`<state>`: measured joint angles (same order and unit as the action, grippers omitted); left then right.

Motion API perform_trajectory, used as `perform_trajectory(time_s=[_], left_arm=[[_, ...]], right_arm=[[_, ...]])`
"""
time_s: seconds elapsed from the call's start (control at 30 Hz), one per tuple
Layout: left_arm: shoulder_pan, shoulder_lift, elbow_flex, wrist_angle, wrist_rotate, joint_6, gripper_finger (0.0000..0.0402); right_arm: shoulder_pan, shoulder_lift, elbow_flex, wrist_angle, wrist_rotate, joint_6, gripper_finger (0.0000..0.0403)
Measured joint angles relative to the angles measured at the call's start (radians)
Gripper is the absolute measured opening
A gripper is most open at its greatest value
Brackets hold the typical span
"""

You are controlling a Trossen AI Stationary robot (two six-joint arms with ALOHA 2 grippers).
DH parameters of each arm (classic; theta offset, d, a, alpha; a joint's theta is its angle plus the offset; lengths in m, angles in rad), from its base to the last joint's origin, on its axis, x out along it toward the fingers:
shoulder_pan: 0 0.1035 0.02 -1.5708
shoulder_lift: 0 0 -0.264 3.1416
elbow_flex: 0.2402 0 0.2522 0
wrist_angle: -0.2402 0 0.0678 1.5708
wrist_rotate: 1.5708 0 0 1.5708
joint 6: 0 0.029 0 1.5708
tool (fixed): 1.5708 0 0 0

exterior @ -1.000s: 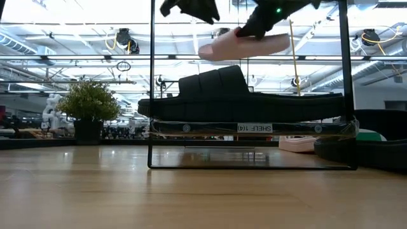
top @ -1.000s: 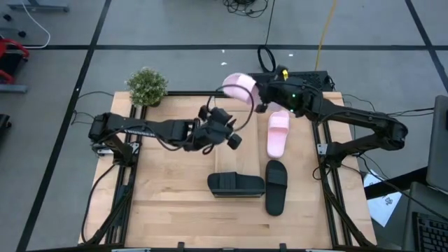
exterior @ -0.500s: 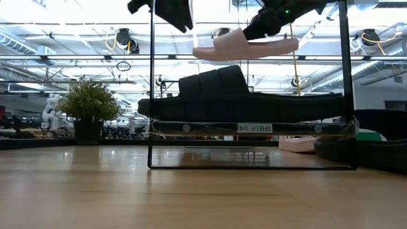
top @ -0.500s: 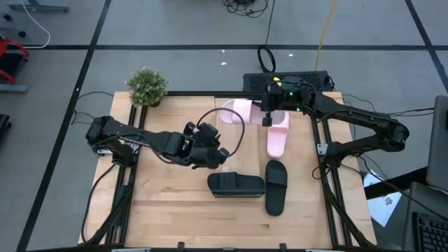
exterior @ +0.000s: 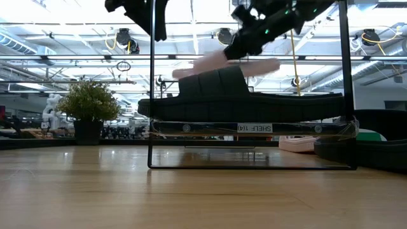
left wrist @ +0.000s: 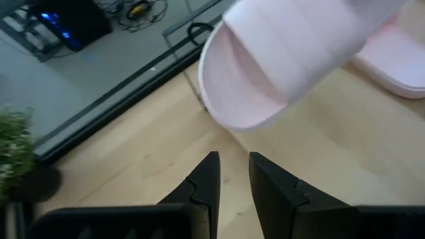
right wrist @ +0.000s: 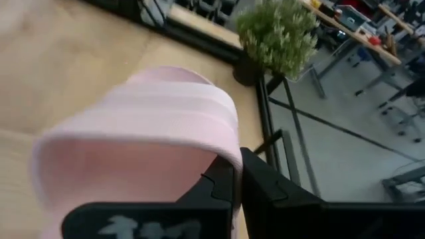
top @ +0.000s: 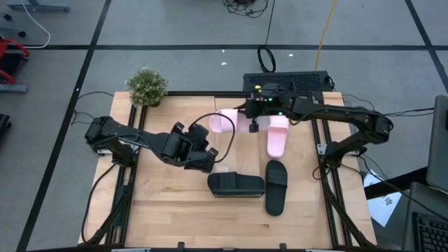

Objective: Pick and place slides into the shelf
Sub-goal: Put the bottom pink slipper on the shelf

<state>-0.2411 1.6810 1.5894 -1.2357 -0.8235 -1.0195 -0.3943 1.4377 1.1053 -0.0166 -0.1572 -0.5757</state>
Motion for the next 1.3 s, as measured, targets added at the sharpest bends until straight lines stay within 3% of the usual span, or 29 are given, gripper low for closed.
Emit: perform_trajectory(time_s=[0.37, 0.73, 1.3], left_arm=[[0.068, 0.000, 0.000, -0.049, -0.023, 0.078, 0.0076], [0.106, 0.000, 0.000, -0.048, -0.023, 0.117, 0.0076], [0.106, 0.000, 0.000, -0.048, -0.024, 0.135, 0.0076]], right_arm=[[0.016, 0.163, -0.001, 0.130, 0.046, -0.095, 0.0000], [0.050, 0.249, 0.001, 0.230, 0.307, -0.165, 0.0000], [0.048, 0.247, -0.072, 0.251, 0.347, -0.285, 0.0000]])
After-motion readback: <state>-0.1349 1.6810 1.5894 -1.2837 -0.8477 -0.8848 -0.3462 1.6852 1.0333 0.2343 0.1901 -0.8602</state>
